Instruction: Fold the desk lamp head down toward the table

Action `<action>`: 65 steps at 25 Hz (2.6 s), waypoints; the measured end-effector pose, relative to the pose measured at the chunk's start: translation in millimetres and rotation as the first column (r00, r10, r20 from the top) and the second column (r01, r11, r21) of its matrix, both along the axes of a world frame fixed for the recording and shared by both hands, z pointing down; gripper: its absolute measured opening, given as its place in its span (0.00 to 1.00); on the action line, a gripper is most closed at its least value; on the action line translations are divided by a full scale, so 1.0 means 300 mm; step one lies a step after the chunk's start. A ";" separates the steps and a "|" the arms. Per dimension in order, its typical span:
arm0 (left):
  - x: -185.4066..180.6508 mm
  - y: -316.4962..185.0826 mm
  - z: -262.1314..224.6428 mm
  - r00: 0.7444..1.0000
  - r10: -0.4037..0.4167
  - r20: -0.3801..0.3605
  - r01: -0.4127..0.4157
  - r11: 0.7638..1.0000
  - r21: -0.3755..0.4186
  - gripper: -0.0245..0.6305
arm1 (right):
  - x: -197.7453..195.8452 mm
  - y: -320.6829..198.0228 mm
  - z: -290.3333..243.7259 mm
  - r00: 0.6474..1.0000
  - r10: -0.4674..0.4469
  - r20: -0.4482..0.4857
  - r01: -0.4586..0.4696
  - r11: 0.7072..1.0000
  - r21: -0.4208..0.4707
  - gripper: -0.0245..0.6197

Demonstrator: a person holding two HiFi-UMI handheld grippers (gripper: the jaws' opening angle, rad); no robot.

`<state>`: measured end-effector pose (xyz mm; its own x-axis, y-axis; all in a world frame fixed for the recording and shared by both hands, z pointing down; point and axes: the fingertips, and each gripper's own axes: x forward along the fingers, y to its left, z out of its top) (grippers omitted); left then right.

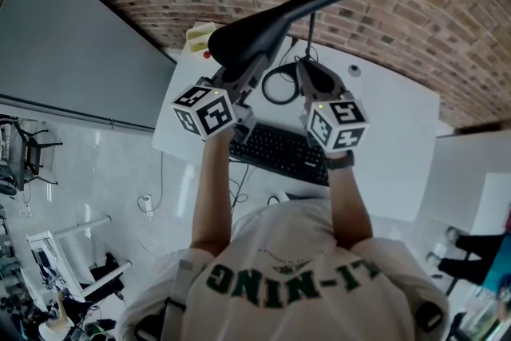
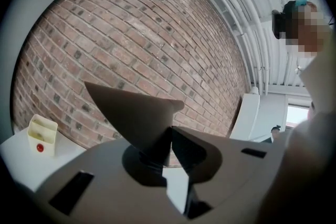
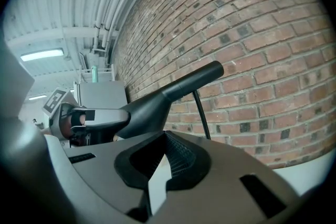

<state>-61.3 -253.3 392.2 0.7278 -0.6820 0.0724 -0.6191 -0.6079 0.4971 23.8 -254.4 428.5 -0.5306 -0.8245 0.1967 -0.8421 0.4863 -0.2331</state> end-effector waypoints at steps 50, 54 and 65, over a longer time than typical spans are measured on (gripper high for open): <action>0.062 -0.029 0.156 0.943 0.080 -0.323 -0.109 0.991 -0.073 0.07 | 0.075 -0.042 0.093 0.999 0.050 0.018 -0.049 0.997 -0.064 0.04; 0.074 -0.033 0.154 0.931 0.067 -0.358 -0.107 0.990 -0.094 0.08 | 0.079 -0.048 0.103 0.998 0.050 0.024 -0.048 0.996 -0.070 0.04; 0.111 -0.052 0.201 0.875 0.104 -0.473 -0.162 0.983 -0.083 0.09 | 0.095 -0.064 0.114 0.998 0.054 0.020 -0.053 0.996 -0.078 0.04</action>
<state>-28.0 -268.9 452.3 0.7804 -0.5838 -0.2240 -0.2161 -0.5879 0.7795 52.3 -273.5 462.7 -0.4909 -0.8346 0.2499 -0.8608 0.4205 -0.2866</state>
